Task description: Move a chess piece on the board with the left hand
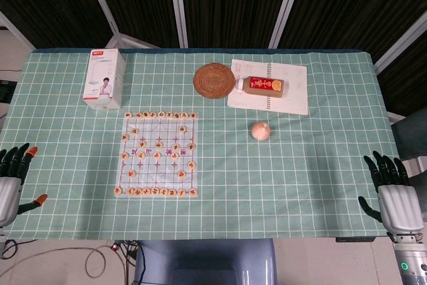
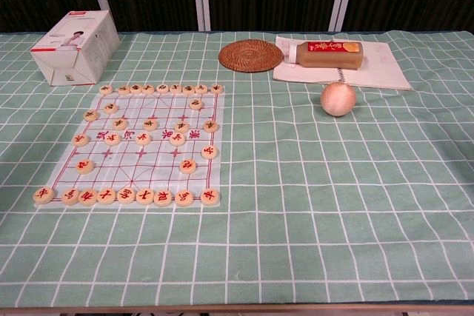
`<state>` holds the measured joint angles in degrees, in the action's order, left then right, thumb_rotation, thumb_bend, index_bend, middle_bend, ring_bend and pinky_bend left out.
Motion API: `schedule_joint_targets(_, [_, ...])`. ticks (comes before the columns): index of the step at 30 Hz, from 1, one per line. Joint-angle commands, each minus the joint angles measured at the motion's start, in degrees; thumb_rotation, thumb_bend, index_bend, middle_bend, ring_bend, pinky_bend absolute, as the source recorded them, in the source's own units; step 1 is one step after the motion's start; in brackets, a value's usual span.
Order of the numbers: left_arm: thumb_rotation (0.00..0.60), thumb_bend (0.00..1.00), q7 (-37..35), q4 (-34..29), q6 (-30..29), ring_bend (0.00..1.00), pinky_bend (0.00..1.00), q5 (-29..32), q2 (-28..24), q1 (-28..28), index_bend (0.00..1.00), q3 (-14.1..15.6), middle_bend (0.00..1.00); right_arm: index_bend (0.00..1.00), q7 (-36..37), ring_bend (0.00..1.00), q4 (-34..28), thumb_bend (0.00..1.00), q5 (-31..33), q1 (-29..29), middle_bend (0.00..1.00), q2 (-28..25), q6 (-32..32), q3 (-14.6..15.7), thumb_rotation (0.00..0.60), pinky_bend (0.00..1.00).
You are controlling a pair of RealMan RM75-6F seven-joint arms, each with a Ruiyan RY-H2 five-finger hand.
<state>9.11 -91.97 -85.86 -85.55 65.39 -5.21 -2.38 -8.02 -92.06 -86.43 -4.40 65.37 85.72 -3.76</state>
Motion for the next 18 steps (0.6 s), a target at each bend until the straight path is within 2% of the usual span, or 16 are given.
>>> schedule_joint_targets(1, [0.600,0.00,0.05,-0.10,0.08,0.00,0.00,0.09,-0.04,-0.02,0.00,-0.02,0.00,0.00,0.08,0.00,-0.04,0.34,0.02,0.01,0.00,0.00,-0.01,0.00,0.600,0.00])
schedule_joint_targets(18, [0.600,0.00,0.92,-0.61,1.09,0.00,0.00,0.97,0.14,-0.44,0.00,-0.27,0.00,0.00,0.21,0.00,-0.10,0.34,0.39,-0.11,0.00,0.08,-0.34,-0.13,0.600,0.00])
